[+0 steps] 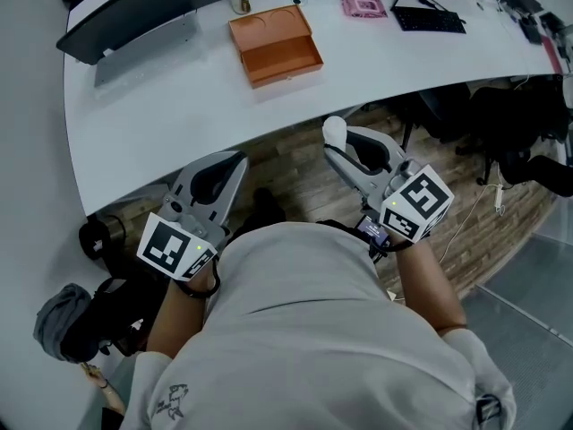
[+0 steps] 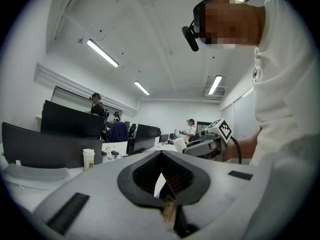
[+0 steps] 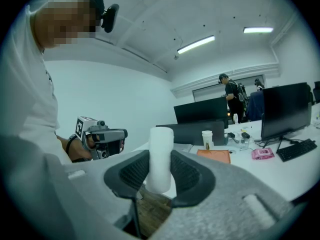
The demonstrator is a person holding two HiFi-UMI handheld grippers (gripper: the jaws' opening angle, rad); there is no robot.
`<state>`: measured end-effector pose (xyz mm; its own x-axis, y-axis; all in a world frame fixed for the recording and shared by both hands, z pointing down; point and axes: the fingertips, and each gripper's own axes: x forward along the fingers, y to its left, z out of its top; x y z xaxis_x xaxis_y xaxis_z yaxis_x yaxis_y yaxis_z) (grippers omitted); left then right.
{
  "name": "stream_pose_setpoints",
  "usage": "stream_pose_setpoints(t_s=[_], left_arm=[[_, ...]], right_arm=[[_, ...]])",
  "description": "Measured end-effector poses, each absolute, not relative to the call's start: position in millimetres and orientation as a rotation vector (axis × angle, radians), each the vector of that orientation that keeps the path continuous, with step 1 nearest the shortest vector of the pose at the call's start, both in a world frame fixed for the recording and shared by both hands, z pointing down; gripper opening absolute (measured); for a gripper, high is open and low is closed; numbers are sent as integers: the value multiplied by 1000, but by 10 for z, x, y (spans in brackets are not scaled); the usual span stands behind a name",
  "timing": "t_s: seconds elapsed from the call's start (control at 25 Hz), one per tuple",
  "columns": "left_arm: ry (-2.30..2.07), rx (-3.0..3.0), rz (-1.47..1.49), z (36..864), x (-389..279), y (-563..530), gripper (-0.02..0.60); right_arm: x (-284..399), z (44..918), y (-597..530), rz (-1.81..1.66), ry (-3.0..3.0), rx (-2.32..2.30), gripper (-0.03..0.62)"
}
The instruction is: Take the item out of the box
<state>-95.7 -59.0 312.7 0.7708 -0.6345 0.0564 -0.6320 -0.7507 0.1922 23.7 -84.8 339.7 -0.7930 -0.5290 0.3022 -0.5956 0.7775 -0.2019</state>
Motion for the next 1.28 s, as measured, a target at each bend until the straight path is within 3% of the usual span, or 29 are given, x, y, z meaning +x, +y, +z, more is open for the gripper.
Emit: stream_pose_setpoints(t_s=[1.28], left_arm=[[-1152, 2734, 29, 3219, 1195, 1577, -2]], right_arm=[[2345, 3347, 1382, 257, -2881, 760, 132]])
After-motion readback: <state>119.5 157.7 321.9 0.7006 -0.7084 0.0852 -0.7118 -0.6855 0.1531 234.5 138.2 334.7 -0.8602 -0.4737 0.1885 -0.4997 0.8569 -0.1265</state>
